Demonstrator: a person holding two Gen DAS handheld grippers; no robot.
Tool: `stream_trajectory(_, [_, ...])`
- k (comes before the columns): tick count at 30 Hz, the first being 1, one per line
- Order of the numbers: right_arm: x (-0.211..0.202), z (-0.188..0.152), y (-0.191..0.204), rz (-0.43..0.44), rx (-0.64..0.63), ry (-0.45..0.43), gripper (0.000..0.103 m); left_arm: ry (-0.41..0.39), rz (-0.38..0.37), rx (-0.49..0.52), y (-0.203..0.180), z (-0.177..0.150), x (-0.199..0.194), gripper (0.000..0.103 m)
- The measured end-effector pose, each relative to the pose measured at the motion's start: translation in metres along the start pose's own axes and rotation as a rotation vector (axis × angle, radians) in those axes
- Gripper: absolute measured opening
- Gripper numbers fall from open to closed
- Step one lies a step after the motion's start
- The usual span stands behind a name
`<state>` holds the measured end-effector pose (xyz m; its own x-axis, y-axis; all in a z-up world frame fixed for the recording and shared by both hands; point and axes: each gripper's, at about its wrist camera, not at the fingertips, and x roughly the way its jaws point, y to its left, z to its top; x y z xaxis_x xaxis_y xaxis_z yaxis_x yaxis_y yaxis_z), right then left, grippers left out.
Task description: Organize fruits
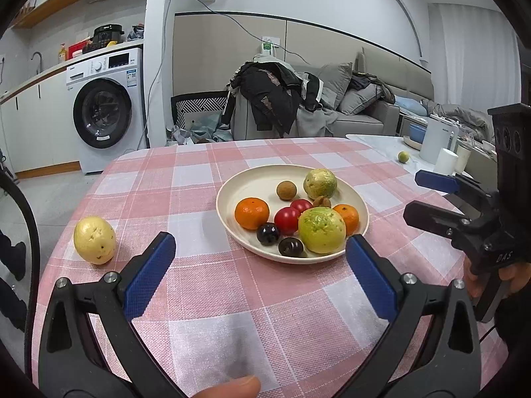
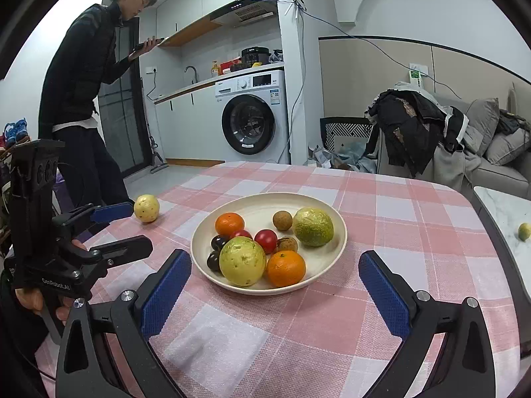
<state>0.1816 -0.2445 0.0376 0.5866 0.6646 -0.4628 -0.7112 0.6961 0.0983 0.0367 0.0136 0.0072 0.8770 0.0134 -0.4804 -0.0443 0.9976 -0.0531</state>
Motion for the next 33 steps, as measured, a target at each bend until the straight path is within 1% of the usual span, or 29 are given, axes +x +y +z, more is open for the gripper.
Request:
stream_trajectory(10, [-0.0069, -0.0008, 0.0032, -0.014, -0.017, -0.032, 0.103, 0.008, -0.003, -0.018, 0.0042, -0.0008, 0.0016, 0.102])
stream_trajectory(33, [-0.0066, -0.0010, 0.0040, -0.011, -0.021, -0.033, 0.103, 0.009, -0.005, -0.018, 0.0046, -0.0007, 0.0026, 0.102])
